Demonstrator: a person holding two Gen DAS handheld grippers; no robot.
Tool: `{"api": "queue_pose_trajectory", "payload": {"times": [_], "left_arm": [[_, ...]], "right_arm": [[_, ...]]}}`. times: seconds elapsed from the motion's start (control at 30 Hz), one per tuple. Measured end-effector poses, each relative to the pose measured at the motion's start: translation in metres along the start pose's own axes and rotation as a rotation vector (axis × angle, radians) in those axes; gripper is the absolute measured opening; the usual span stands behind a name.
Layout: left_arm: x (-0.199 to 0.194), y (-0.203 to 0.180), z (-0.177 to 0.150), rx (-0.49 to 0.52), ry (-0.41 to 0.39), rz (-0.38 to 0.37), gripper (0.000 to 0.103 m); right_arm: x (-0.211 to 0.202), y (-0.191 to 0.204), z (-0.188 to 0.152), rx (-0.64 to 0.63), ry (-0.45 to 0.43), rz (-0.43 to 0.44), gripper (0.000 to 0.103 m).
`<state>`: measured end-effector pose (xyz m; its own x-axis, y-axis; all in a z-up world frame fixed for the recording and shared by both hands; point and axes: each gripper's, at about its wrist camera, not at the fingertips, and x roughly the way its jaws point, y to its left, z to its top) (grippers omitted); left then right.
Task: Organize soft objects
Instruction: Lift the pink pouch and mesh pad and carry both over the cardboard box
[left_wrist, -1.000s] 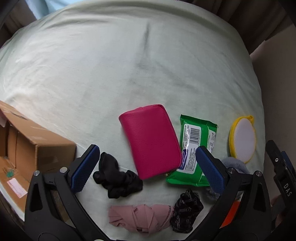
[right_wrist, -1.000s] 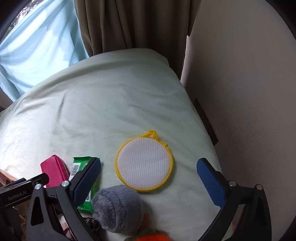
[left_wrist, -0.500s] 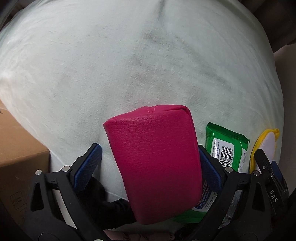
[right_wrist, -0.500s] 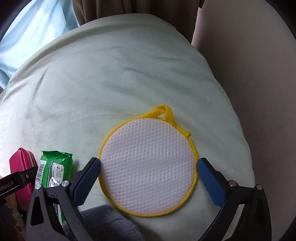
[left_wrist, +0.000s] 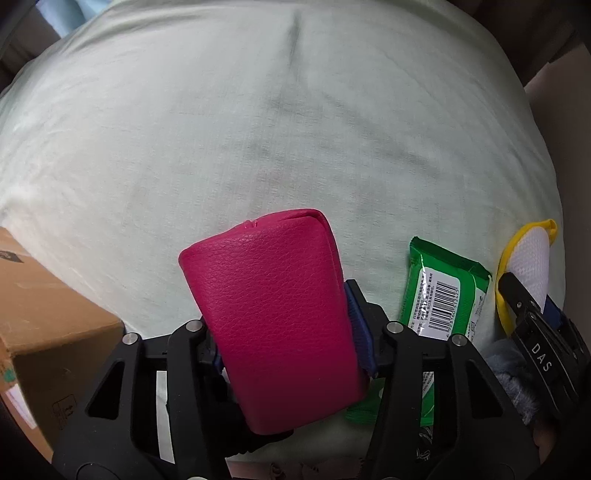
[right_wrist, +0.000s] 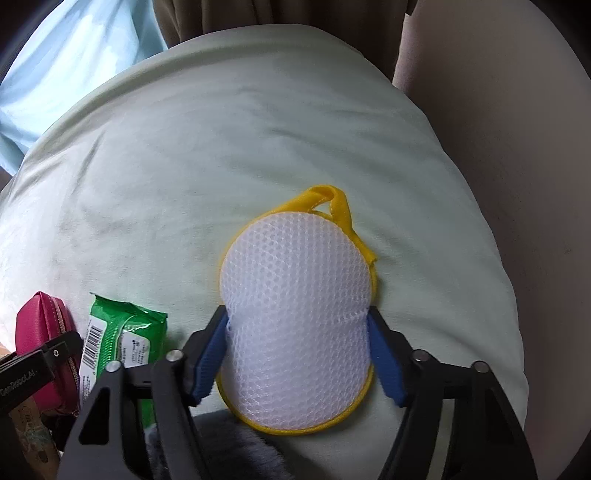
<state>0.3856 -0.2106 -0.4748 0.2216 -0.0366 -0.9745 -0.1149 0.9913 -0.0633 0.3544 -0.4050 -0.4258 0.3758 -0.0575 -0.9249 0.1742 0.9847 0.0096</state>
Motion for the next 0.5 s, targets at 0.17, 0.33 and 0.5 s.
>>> {"api": "queue_pose_trajectory", "payload": {"times": [0.17,0.33,0.5], "left_arm": [[-0.025,0.0,0.002,0.005,-0.024,-0.03,0.042],[-0.063,-0.013,0.01,0.014,-0.078,-0.064,0.041],[-0.108,-0.013,0.0,0.015,-0.128,-0.118,0.041]], "right_arm": [[-0.015,0.001,0.006,-0.005,-0.039,0.03,0.047],[-0.05,-0.004,0.013,-0.008,-0.098,0.048,0.046],[-0.103,-0.002,0.016,-0.023,-0.151,0.068,0.046]]}}
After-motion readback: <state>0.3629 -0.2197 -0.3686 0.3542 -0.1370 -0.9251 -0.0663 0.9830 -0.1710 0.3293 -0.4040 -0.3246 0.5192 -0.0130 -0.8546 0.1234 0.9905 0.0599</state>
